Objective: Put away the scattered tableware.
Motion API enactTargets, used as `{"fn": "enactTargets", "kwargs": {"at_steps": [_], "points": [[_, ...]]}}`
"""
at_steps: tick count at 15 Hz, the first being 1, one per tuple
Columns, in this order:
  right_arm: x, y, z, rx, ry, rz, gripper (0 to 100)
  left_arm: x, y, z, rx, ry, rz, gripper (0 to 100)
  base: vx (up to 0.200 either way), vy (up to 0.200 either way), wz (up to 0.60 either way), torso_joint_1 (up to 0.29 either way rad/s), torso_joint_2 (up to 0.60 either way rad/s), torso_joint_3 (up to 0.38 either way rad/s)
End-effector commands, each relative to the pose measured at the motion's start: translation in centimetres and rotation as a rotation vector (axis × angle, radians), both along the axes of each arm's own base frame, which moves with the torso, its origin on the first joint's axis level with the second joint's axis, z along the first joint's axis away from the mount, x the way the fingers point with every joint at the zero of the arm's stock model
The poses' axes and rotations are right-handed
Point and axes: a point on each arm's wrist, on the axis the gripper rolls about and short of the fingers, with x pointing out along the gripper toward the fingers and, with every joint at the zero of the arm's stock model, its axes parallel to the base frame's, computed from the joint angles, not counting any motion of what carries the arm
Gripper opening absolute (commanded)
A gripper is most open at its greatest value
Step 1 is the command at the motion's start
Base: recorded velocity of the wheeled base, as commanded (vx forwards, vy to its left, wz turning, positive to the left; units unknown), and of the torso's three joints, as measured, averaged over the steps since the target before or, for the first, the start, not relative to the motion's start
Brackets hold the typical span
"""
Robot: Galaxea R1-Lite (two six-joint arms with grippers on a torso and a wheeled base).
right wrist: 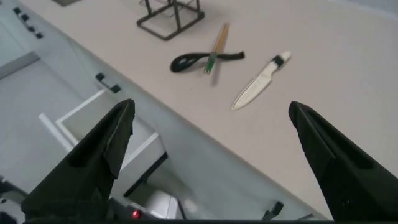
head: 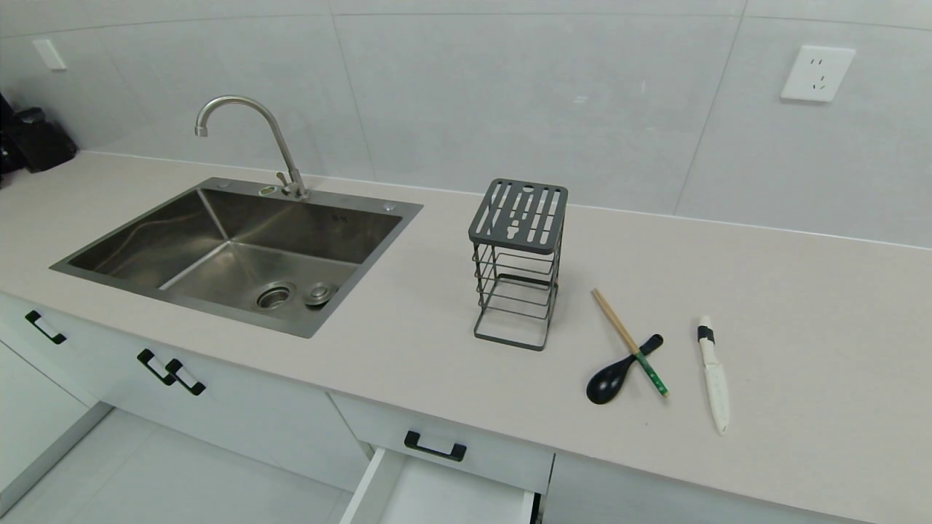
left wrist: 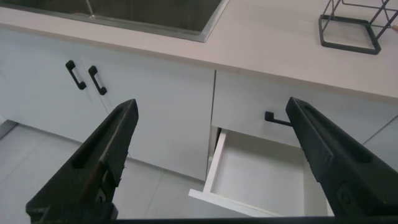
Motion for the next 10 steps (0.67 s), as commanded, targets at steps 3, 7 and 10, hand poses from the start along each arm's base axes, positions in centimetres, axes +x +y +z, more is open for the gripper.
{"fn": "enactTargets", "kwargs": {"at_steps": [3, 7, 10], "points": [[4.5, 0.7, 1.5, -0.041, 0.173, 0.048, 100, 0.0, 0.0, 0.0, -0.001, 0.001, 0.002, 100, 0.000, 0.000, 0.00, 0.000, 0.00, 0.000], [7.1, 1.1, 1.4, -0.053, 0.232, 0.050, 100, 0.0, 0.0, 0.0, -0.001, 0.001, 0.002, 100, 0.000, 0.000, 0.00, 0.000, 0.00, 0.000], [8.4, 1.3, 1.0, -0.084, 0.261, 0.061, 100, 0.0, 0.0, 0.0, -0.001, 0.001, 0.000, 100, 0.000, 0.000, 0.00, 0.000, 0.00, 0.000]]}}
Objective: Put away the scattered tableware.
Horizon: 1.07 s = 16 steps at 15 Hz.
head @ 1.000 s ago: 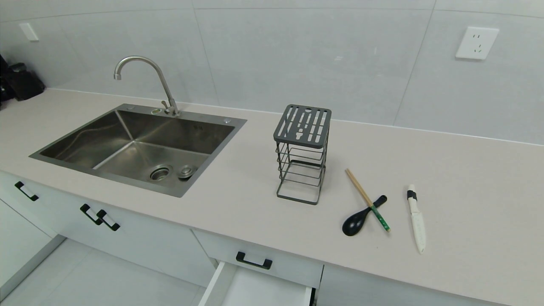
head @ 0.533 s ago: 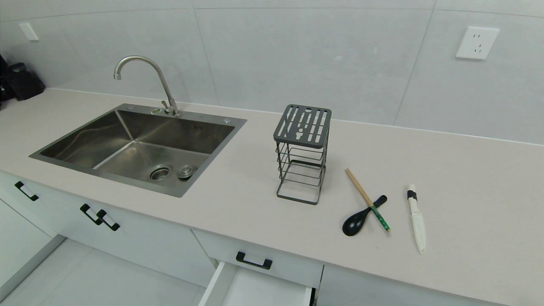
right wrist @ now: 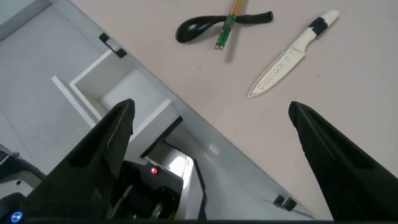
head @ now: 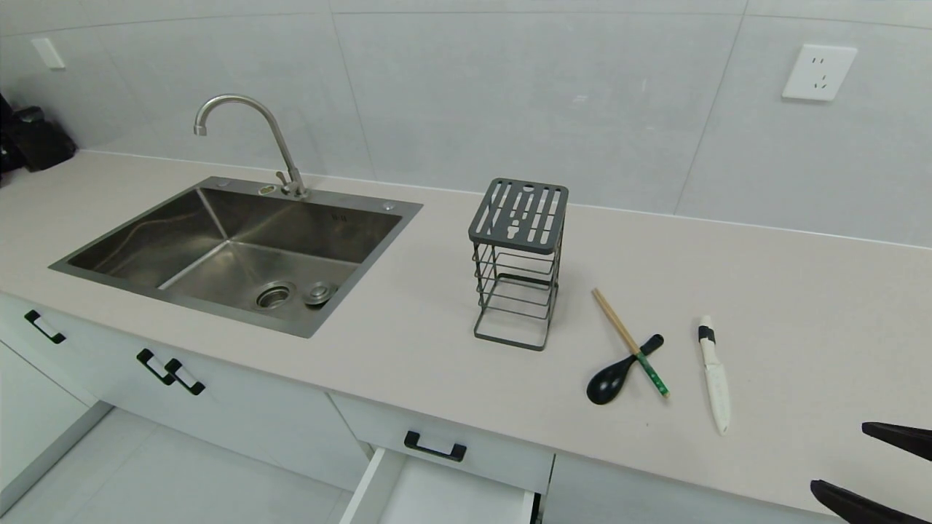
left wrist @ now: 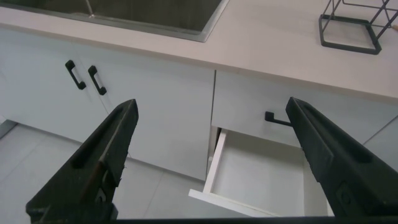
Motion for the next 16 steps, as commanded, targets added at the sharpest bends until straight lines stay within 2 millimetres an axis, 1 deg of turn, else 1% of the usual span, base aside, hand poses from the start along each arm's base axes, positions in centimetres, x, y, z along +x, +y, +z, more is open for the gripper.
{"fn": "enactTargets", "kwargs": {"at_steps": [1, 2, 4, 6, 8, 10, 12, 15, 16], "points": [[1.4, 0.2, -0.6, -0.034, 0.059, 0.013, 100, 0.0, 0.0, 0.0, 0.000, 0.001, 0.001, 100, 0.000, 0.000, 0.00, 0.000, 0.00, 0.000], [1.8, 0.3, -0.3, -0.052, 0.050, 0.022, 100, 0.0, 0.0, 0.0, 0.000, 0.001, 0.001, 100, 0.000, 0.000, 0.00, 0.000, 0.00, 0.000], [3.0, 0.6, 1.4, -0.072, -0.006, 0.046, 100, 0.0, 0.0, 0.0, 0.000, 0.001, 0.002, 100, 0.000, 0.000, 0.00, 0.000, 0.00, 0.000], [3.6, 1.2, 2.7, -0.069, -0.038, 0.078, 100, 0.0, 0.0, 0.0, 0.000, 0.001, 0.002, 100, 0.000, 0.000, 0.00, 0.000, 0.00, 0.000], [4.2, 1.8, 3.1, -0.069, -0.041, 0.110, 100, 0.0, 0.0, 0.0, 0.000, 0.001, 0.002, 100, 0.000, 0.000, 0.00, 0.000, 0.00, 0.000], [5.3, 2.5, 3.1, -0.076, -0.015, 0.133, 100, 0.0, 0.0, 0.0, 0.000, 0.001, 0.001, 100, 0.000, 0.000, 0.00, 0.000, 0.00, 0.000], [6.5, 3.6, 2.9, -0.107, 0.011, 0.140, 100, 0.0, 0.0, 0.0, 0.000, 0.001, 0.001, 100, 0.000, 0.000, 0.00, 0.000, 0.00, 0.000], [8.9, 5.4, 3.5, -0.118, 0.022, 0.166, 100, 0.0, 0.0, 0.0, 0.000, 0.001, 0.001, 100, 0.000, 0.000, 0.00, 0.000, 0.00, 0.000], [9.3, 5.5, 3.2, -0.120, 0.043, 0.165, 100, 0.0, 0.0, 0.0, 0.000, 0.001, 0.002, 100, 0.000, 0.000, 0.00, 0.000, 0.00, 0.000]]}}
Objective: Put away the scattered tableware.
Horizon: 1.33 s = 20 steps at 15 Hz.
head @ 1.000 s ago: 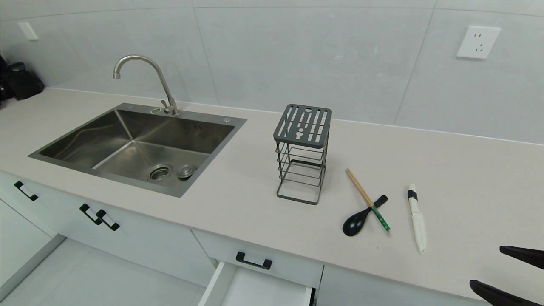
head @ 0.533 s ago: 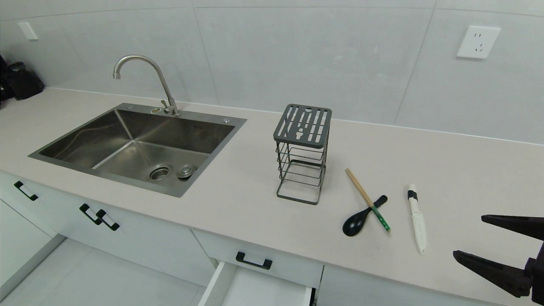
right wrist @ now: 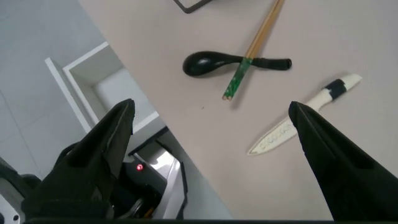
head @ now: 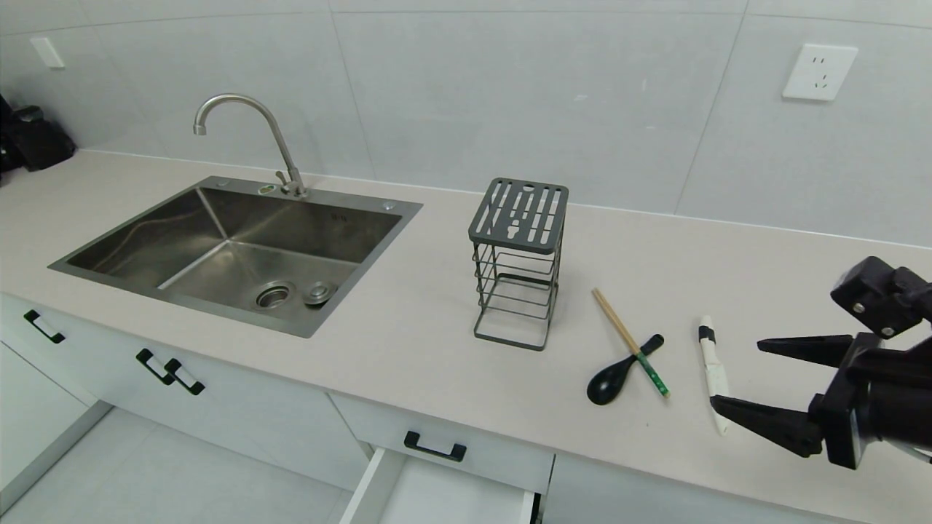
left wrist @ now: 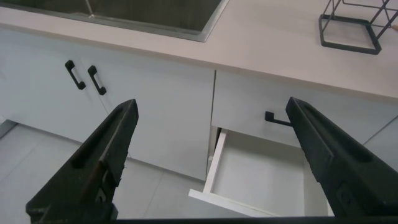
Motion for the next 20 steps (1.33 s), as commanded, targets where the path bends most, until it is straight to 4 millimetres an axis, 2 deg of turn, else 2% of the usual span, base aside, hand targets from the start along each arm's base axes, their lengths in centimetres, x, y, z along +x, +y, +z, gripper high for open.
{"fn": "enactTargets", "kwargs": {"at_steps": [1, 7, 16, 20], "points": [[1.7, 0.9, -1.0, -0.021, 0.060, 0.013, 100, 0.0, 0.0, 0.0, 0.000, 0.001, 0.002, 100, 0.000, 0.000, 0.00, 0.000, 0.00, 0.000], [4.6, 2.1, -4.2, -0.045, 0.212, -0.006, 100, 0.0, 0.0, 0.0, 0.000, 0.001, 0.000, 100, 0.000, 0.000, 0.00, 0.000, 0.00, 0.000], [6.0, 3.2, -6.0, -0.115, 0.263, -0.032, 100, 0.0, 0.0, 0.0, 0.000, 0.001, 0.002, 100, 0.000, 0.000, 0.00, 0.000, 0.00, 0.000], [9.2, 4.3, -7.6, -0.168, 0.290, -0.084, 100, 0.0, 0.0, 0.0, 0.000, 0.002, -0.001, 100, 0.000, 0.000, 0.00, 0.000, 0.00, 0.000]]}}
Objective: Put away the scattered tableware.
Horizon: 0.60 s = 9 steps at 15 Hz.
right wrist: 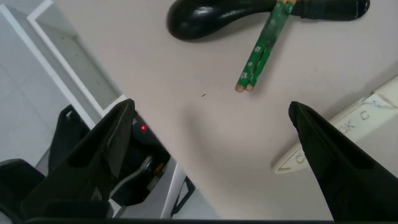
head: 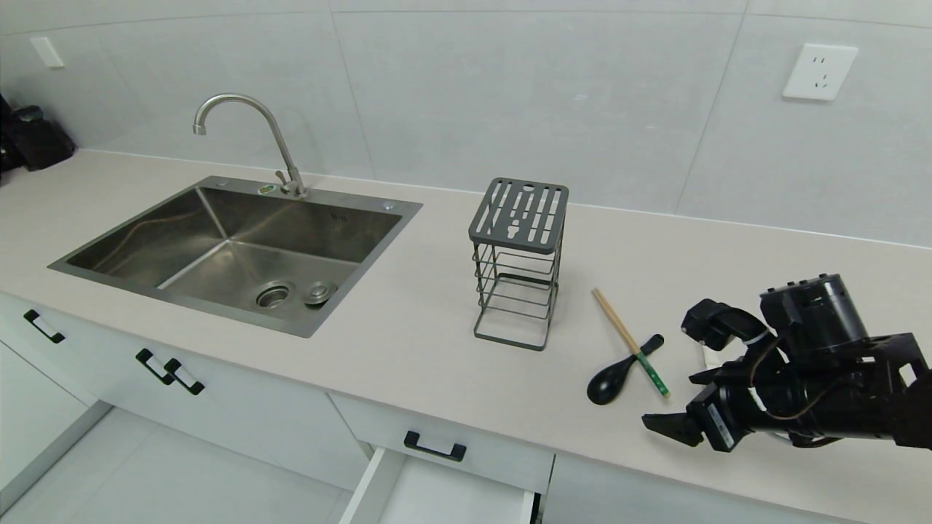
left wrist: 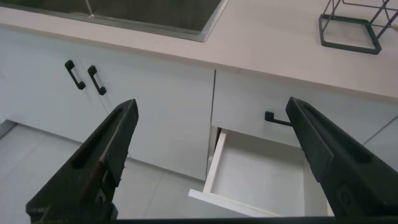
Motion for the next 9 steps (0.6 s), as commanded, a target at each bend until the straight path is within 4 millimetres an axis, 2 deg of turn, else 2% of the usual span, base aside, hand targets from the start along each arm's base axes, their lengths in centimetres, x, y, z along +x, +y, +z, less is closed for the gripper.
{"fn": "enactTargets", "kwargs": {"at_steps": [1, 5, 9], "points": [[2.2, 0.9, -1.3, -0.022, 0.026, -0.011, 100, 0.0, 0.0, 0.0, 0.000, 0.000, 0.001, 100, 0.000, 0.000, 0.00, 0.000, 0.00, 0.000], [4.9, 1.5, -2.4, -0.010, -0.017, -0.029, 100, 0.0, 0.0, 0.0, 0.000, 0.002, 0.001, 100, 0.000, 0.000, 0.00, 0.000, 0.00, 0.000], [5.1, 1.3, -2.6, -0.013, -0.012, -0.037, 100, 0.0, 0.0, 0.0, 0.000, 0.000, 0.003, 100, 0.000, 0.000, 0.00, 0.000, 0.00, 0.000]]}}
